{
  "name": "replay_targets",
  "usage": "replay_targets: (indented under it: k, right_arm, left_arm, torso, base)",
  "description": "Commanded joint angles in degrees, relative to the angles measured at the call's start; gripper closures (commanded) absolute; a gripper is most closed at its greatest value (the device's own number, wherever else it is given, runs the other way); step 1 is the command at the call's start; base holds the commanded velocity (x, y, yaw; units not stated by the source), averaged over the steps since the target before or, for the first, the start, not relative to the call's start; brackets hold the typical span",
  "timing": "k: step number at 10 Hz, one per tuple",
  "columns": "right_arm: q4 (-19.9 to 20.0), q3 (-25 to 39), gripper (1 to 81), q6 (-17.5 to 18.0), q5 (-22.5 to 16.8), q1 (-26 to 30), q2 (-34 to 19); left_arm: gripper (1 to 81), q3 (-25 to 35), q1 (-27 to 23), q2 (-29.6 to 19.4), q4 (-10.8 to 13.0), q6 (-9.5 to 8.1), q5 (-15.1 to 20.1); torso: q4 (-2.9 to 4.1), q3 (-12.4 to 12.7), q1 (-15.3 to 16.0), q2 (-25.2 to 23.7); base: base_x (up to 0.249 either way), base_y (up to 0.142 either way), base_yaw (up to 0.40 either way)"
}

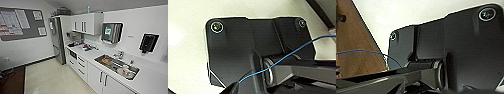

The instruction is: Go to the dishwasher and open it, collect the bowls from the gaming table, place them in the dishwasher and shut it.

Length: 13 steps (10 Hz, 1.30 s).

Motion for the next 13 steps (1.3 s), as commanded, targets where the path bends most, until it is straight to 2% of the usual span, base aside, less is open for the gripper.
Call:
replay_targets:
  k: [1,13]
  right_arm:
    - [-1.8,1.1,1.0,0.0,-0.9,2.2,-0.3]
    - [-2.0,0.8,1.0,0.0,-1.0,1.7,-0.1]
  left_arm:
    - [1.0,5.0,-2.6,-2.8,-0.3,0.21,3.3]
    - [1.0,5.3,-2.6,-2.8,-0.3,0.12,3.6]
  torso:
    - [0.0,0.0,0.0,0.0]
    - [0.02,0.0,0.0,0.0]
  base:
    - [0.0,0.0,0.336]
    - [0.0,0.0,0.336]
